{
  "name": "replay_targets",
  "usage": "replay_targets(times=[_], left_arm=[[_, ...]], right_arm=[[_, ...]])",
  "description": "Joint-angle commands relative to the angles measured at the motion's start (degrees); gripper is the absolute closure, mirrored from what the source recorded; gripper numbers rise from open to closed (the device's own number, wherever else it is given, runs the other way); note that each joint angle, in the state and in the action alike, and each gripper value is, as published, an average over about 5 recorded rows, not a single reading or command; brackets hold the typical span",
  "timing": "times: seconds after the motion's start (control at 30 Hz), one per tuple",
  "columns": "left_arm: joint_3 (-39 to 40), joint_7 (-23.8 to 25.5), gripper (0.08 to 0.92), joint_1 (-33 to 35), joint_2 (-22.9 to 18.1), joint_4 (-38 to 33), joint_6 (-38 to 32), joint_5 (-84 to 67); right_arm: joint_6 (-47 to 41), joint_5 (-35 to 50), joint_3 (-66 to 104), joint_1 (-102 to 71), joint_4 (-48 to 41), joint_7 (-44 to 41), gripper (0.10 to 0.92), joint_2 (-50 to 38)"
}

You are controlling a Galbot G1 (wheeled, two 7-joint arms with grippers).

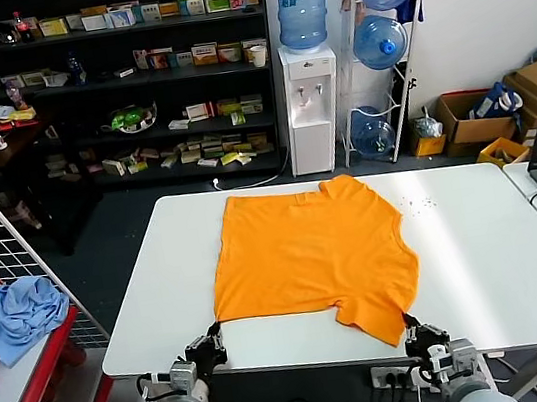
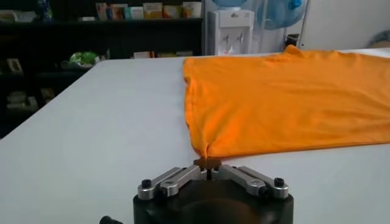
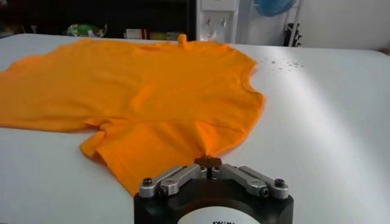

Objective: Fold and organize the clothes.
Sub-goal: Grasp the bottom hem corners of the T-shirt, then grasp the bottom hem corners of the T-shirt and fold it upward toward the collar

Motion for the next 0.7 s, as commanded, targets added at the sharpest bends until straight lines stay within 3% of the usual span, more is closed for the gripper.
replay_targets(times=[0.03, 0.5, 0.7], left_arm=[[0.0, 0.0, 0.907, 1.3, 1.0, -3.9, -0.4, 0.0], [-0.6, -0.3, 0.907, 12.1, 5.4, -13.3, -1.4, 2.4], [-0.5, -0.2, 0.907, 9.6, 5.0, -12.5, -2.2, 3.4]], right_arm=[[-0.2, -2.5, 2.3, -5.7, 5.8, 0.0, 0.901, -2.5], [1.8, -8.1, 6.3, -16.5, 12.8, 0.9, 0.901, -5.2], [4.9, -7.1, 5.8, -10.4, 9.8, 0.1, 0.901, -5.9]])
